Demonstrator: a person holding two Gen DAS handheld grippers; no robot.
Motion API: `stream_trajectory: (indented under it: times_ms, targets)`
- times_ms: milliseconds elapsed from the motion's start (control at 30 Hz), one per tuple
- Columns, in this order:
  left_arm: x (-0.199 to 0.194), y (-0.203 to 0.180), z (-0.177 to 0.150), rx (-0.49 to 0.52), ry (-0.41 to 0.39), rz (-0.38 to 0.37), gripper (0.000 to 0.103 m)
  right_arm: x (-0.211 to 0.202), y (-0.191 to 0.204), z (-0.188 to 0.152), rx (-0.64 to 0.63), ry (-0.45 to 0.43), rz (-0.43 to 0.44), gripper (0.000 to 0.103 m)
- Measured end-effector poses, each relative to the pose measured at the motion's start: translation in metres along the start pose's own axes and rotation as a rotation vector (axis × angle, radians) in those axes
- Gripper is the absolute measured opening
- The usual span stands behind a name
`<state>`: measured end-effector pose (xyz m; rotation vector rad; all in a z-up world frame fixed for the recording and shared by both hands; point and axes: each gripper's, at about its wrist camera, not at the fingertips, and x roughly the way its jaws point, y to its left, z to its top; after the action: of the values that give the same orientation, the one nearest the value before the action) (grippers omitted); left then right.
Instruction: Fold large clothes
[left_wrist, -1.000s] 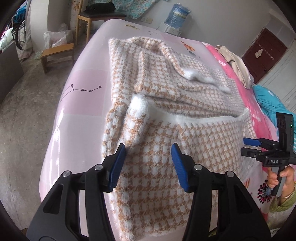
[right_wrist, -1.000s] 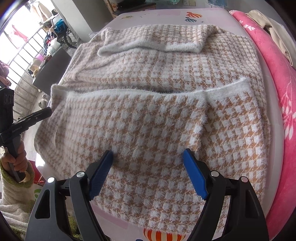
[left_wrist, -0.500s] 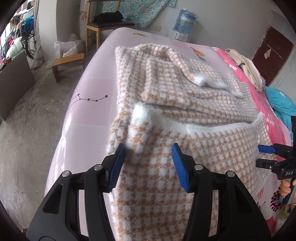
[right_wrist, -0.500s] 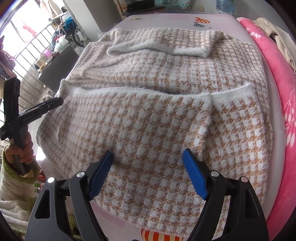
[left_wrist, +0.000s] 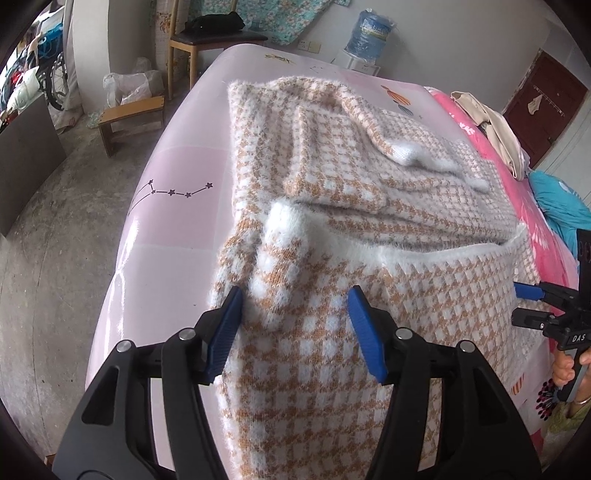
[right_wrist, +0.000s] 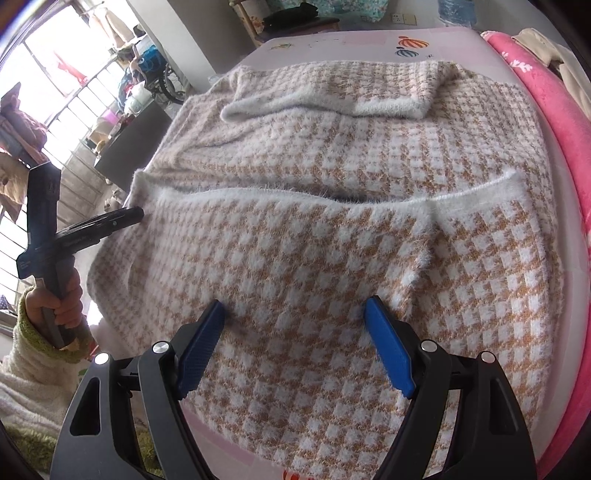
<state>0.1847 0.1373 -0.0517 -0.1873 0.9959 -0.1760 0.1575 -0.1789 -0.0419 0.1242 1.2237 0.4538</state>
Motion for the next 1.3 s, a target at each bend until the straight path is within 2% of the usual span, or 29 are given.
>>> stream_trajectory:
  times_ms: [67,267,300,367,500,533,600,667,767,833,967,1033,1200,1300]
  targets:
    - [-0.003,0.000,-0.002,0.003,-0.001,-0.008,0.045,0.000,0.000,0.002,-0.001,0.008,0.009,0.076]
    - [-0.012,0.008,0.000,-0.006,0.007,-0.171,0.046,0.002,0.000,0.005,-0.041,0.024,0.017,0.076]
    - [-0.010,0.009,0.001,-0.009,0.015,-0.169,0.049,0.002,-0.001,0.005,-0.044,0.025,0.019,0.076]
    - [-0.001,0.012,0.003,-0.017,0.052,-0.114,0.051,0.003,-0.001,0.006,-0.046,0.027,0.024,0.076]
    - [0.002,0.010,0.006,-0.022,0.033,-0.099,0.051,0.003,-0.001,0.004,-0.048,0.021,0.031,0.076]
    - [0.002,0.008,0.006,-0.016,0.028,-0.092,0.050,0.003,0.000,0.003,-0.050,0.019,0.030,0.076]
    - [-0.001,0.005,0.005,-0.004,0.017,-0.106,0.041,0.002,0.000,0.001,-0.055,0.014,0.025,0.076]
    - [-0.004,0.001,0.005,0.012,0.005,-0.122,0.042,0.001,0.000,-0.001,-0.059,0.008,0.020,0.076]
    - [0.003,0.000,0.005,0.030,0.037,-0.053,0.042,0.001,0.004,-0.003,-0.057,-0.001,0.012,0.076]
    - [0.004,0.000,0.006,0.026,0.026,-0.043,0.041,-0.002,0.006,-0.004,-0.044,-0.010,0.001,0.076]
    - [0.007,-0.006,0.009,0.039,0.026,0.032,0.032,-0.029,0.004,-0.004,-0.033,-0.106,-0.079,0.076]
    - [0.006,-0.008,0.008,0.043,0.014,0.055,0.029,-0.046,-0.010,-0.004,0.012,-0.154,-0.140,0.076]
    - [0.004,-0.007,0.004,0.030,-0.014,0.068,0.027,-0.065,-0.056,-0.005,0.147,-0.208,-0.287,0.071]
    - [0.004,-0.006,0.002,0.021,-0.028,0.069,0.027,-0.067,-0.075,-0.008,0.174,-0.222,-0.304,0.067]
